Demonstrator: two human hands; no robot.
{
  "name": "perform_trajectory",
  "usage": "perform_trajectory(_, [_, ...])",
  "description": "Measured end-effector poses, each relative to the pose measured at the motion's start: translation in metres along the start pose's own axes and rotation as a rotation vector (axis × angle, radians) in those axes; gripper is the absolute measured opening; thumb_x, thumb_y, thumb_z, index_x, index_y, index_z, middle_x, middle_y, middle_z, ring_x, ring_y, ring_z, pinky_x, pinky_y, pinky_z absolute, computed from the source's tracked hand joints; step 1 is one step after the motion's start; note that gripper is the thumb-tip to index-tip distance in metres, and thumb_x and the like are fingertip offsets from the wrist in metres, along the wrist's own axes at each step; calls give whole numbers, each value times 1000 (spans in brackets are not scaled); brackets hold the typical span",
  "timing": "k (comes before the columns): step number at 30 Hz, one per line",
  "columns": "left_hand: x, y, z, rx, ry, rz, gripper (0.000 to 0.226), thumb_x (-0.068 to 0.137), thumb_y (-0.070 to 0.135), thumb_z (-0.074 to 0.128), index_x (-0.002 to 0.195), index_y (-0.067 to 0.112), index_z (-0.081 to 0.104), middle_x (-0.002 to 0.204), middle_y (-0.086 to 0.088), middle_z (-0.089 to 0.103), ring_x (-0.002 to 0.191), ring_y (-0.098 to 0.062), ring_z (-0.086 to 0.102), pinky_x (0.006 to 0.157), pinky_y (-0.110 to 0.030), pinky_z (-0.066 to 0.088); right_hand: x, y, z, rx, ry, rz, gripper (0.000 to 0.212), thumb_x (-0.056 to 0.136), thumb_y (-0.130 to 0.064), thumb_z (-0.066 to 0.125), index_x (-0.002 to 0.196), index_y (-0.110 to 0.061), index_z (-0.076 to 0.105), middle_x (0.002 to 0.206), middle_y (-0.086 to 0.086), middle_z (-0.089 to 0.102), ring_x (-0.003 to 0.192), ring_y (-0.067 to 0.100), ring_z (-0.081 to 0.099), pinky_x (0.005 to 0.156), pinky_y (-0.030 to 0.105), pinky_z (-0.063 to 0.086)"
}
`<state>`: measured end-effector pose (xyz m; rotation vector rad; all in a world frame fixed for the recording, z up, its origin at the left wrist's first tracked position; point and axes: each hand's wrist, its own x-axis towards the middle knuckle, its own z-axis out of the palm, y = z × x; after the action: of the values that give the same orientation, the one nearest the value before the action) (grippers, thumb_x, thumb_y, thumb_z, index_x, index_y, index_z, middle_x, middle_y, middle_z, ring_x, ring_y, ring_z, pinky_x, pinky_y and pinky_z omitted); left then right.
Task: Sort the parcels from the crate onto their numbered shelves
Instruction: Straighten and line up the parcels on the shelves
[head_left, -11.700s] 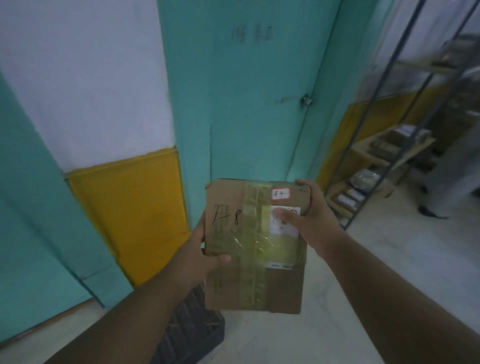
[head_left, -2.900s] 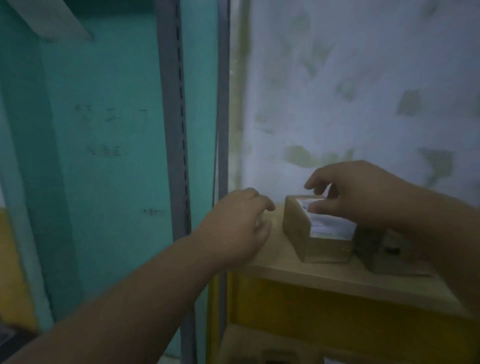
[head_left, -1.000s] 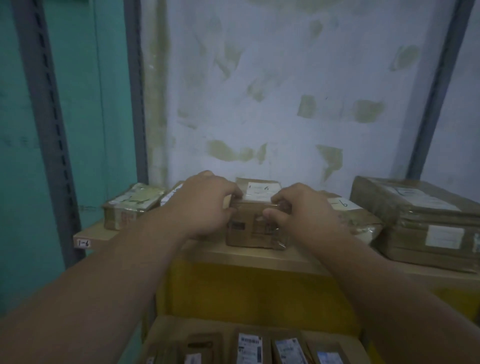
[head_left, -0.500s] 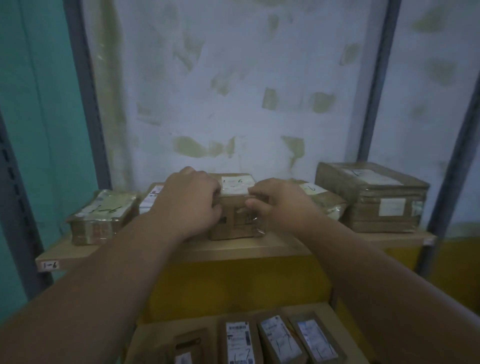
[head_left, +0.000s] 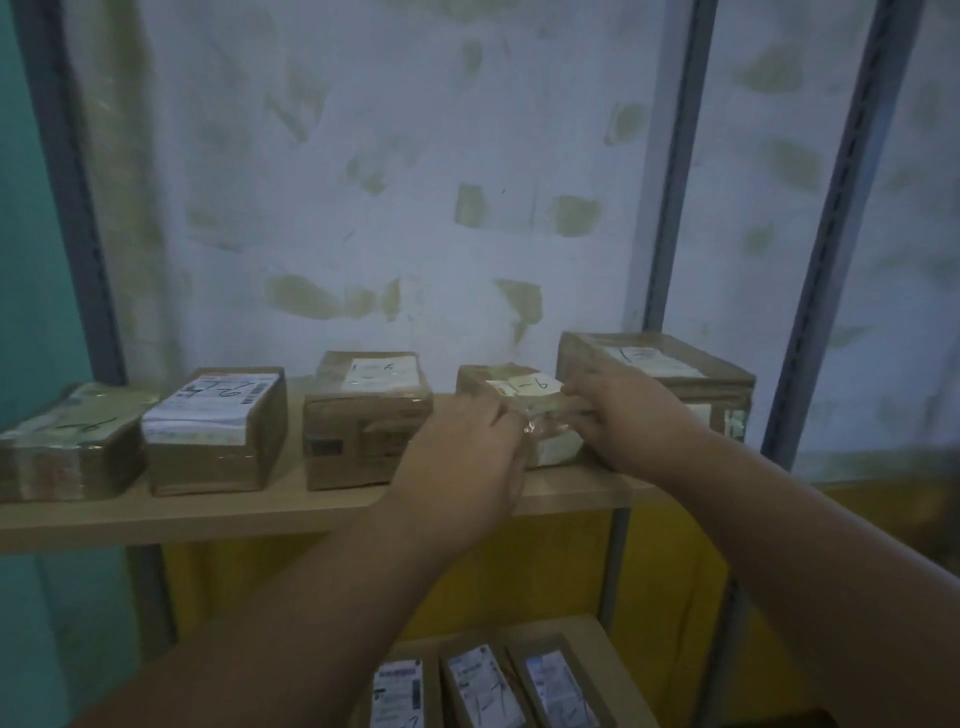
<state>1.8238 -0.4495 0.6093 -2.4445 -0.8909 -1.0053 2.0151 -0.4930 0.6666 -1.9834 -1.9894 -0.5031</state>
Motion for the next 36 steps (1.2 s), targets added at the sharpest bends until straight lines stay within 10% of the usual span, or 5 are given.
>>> perform_trajectory(7, [38, 26, 41, -6, -175, -302, 43, 92, 33, 56, 132, 22, 49, 132, -2, 48, 108, -25, 57, 87, -42, 50, 20, 20, 28, -37, -36, -226, 26, 97, -28, 54, 116, -13, 64, 116, 7, 58, 109, 25, 55, 93, 38, 48])
perform_trajectory(16, [22, 20, 23, 139, -192, -378, 29, 81, 6, 61, 106, 22, 59, 100, 0, 61, 91, -24, 60, 73, -42, 56, 17, 27, 37, -12, -3, -299, 27, 95, -36, 57, 114, -18, 62, 110, 5, 58, 104, 24, 52, 90, 41, 50])
perform_trajectory(36, [26, 2, 5, 180, -259, -368, 20, 90, 19, 61, 108, 15, 56, 108, -6, 55, 98, -26, 56, 77, -37, 51, 19, 0, 44, 208, 1, -161, 23, 90, -25, 69, 112, -19, 64, 111, 2, 56, 104, 23, 56, 85, 33, 45])
